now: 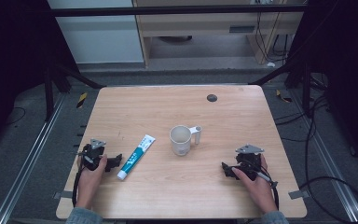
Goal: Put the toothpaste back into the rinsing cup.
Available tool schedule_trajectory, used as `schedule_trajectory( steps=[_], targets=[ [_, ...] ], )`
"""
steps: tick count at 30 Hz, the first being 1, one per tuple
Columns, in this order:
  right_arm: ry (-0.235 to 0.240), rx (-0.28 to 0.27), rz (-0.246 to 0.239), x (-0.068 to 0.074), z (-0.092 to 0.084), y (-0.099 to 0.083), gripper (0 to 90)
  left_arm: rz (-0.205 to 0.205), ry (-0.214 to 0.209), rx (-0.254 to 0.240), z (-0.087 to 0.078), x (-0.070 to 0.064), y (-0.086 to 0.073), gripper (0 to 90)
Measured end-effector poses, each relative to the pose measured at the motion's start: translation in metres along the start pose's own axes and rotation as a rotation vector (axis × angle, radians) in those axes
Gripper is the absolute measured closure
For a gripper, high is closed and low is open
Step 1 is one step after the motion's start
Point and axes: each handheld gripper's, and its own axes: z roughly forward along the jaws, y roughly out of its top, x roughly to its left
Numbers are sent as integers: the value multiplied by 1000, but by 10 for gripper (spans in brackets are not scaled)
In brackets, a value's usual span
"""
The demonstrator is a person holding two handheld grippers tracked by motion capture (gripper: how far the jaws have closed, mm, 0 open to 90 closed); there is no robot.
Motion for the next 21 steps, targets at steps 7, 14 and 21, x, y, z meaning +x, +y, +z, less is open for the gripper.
schedule_trajectory(
  steps=[7,14,21],
  targets=[
    [0,0,2,0,0,0,6,20,-15,-6,-1,1,-1,3],
    [-1,0,1,0,0,0,6,22,-16,-70,-15,3,3,48],
    [-1,0,1,0,0,-1,7,51,-22,-107,-36,-6,15,48]
  ],
)
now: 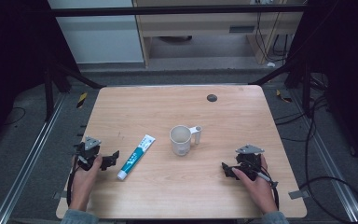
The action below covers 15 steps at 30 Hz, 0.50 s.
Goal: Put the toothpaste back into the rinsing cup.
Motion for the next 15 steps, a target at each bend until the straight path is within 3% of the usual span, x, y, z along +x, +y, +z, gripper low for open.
schedule_trajectory(
  steps=[6,8,12,15],
  targets=[
    [0,0,0,0,0,0,6,55,-16,-19,-12,-14,17,54],
    [0,0,1,0,0,0,6,96,-31,-1,-19,-25,28,55],
    [0,0,1,0,0,0,6,105,-59,6,-32,-43,45,60],
    [1,1,-2,0,0,0,6,134,-81,23,-33,-53,57,60]
  ],
)
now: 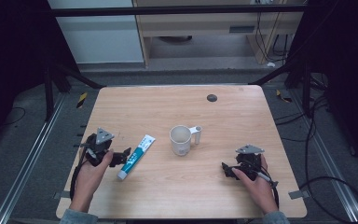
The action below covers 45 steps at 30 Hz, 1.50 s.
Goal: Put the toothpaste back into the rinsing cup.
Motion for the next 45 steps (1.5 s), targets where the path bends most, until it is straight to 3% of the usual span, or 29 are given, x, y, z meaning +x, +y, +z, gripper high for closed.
schedule_trajectory(
  steps=[3,4,5,7,13,15,16,21,26,29,34,45],
  targets=[
    [1,-2,-8,-1,0,0,6,11,-11,-9,6,-4,3,60],
    [4,0,-4,0,0,0,6,13,-11,23,18,-5,0,62],
    [5,0,-5,-1,0,0,6,13,-11,23,18,-5,0,66],
    [6,0,-1,0,0,0,6,33,-16,76,29,-8,-4,66],
    [3,-2,-10,-1,0,0,6,62,-18,92,36,-12,6,62],
    [3,-2,-10,-1,0,0,6,70,-25,122,42,-12,9,63],
    [3,-2,-11,-1,0,0,6,65,-34,161,48,-12,11,62],
    [5,0,-1,0,0,0,6,130,-80,227,51,-21,21,52],
    [3,-2,-10,-1,0,0,6,171,-83,249,53,-28,29,57],
    [3,-2,-9,-1,0,0,6,152,-64,256,55,-27,32,70],
    [4,-2,-8,-1,0,0,6,138,-80,291,62,-25,37,122],
    [2,-2,-11,-1,0,-1,6,135,-103,372,76,-29,47,126]
  ],
)
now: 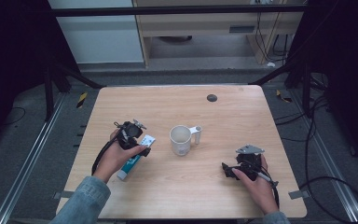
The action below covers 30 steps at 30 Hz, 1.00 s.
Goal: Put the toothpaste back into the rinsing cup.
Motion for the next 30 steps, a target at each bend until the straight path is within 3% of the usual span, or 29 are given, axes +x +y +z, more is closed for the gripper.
schedule_trajectory(
  steps=[3,15,30],
  targets=[
    [2,1,3,0,0,0,6,-13,-3,11,1,0,4,137],
    [4,-1,-2,0,0,0,8,-2,6,53,7,-1,12,177],
    [3,-2,-5,-1,0,0,8,-24,1,139,29,7,13,325]
  ],
)
